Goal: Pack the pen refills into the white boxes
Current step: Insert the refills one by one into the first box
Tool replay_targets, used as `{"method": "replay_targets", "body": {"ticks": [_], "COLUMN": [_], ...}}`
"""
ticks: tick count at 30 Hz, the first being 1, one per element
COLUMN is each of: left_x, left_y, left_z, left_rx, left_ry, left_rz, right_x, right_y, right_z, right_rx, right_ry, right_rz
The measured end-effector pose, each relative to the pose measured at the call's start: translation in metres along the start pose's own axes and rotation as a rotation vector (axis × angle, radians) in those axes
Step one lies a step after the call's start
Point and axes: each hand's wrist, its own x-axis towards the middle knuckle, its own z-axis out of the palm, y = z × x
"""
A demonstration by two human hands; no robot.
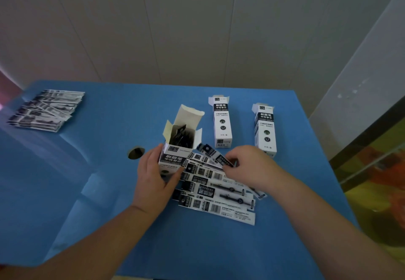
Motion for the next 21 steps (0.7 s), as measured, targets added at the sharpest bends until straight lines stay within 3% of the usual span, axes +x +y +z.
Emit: {"method": "replay_targets", "body": {"ticks": [13, 21], "left_x": [-0.001, -0.003], "left_y": [-0.004, -0.005], "left_z": [0.004, 0.004], "left_rx": [-0.006, 0.000], "left_ry": [0.001, 0.008], "left_rz": [-0.008, 0.050], "right_x": [-0.017, -0.031], "right_y": [-0.015, -0.046], "right_z": [-0.051, -0.071], "right_rx": [0.856, 1.118], "right_ry": [0.088, 0.252], "right_rz": [0.060, -0.124]}}
